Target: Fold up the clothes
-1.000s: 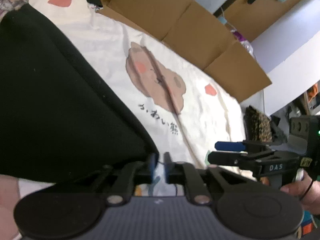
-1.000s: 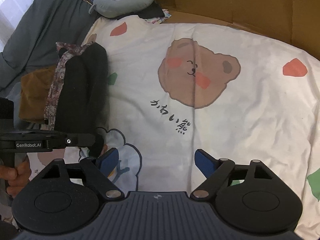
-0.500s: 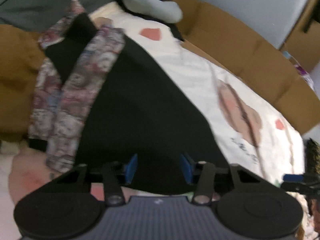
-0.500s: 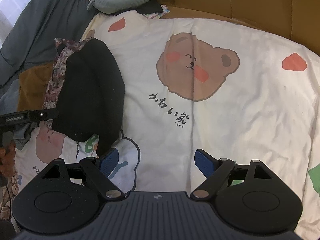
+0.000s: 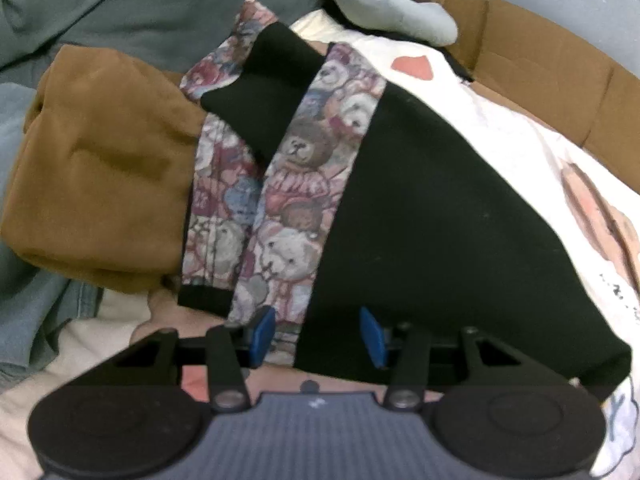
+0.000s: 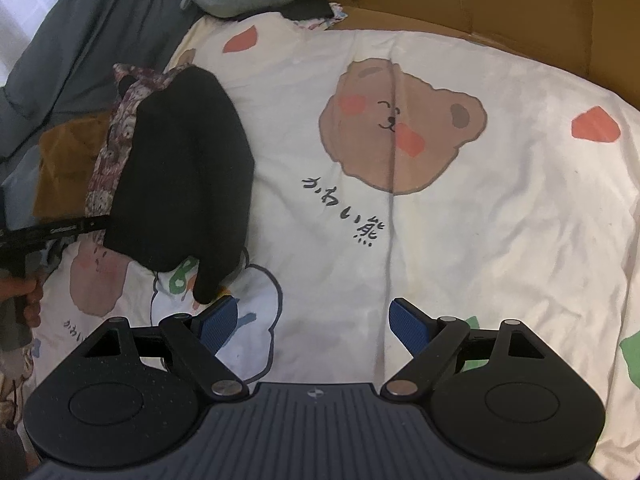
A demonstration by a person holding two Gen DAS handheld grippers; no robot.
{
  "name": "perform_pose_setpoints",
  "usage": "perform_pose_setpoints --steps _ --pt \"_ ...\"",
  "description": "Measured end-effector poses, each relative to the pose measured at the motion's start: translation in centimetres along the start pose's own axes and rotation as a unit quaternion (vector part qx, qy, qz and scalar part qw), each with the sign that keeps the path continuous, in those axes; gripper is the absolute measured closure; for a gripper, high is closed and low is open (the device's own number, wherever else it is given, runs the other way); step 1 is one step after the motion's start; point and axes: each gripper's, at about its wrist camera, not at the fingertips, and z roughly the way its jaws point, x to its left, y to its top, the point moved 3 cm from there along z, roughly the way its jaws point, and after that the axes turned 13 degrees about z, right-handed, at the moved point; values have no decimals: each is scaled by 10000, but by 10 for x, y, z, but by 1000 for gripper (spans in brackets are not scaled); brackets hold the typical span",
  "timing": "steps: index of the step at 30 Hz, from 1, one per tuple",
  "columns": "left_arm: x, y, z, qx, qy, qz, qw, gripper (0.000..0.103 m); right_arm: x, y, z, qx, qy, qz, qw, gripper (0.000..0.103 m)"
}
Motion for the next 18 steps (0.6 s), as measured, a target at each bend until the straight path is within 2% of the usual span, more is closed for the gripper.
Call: perform_pose_setpoints --steps 9,12,14,15,16,18 --pt "9 -13 22 86 -68 -46 9999 53 9 0 -1 -9 151 -141 9998 17" --pt "9 -16 24 25 -109 -32 9999 60 17 5 1 -11 241 -217 9995 17" --pt "8 -16 23 -7 -122 5 9999 74 22 8 2 -13 301 -267 9992 17" --pt "8 -16 22 -23 -129 24 9999 77 25 9 3 -14 331 -292 9990 17" --pt "8 -16 22 -37 -142 37 9999 87 27 11 3 -14 361 -318 9988 17" --pt "10 -16 18 -53 -211 26 9998 94 33 14 5 -16 421 -368 9984 17"
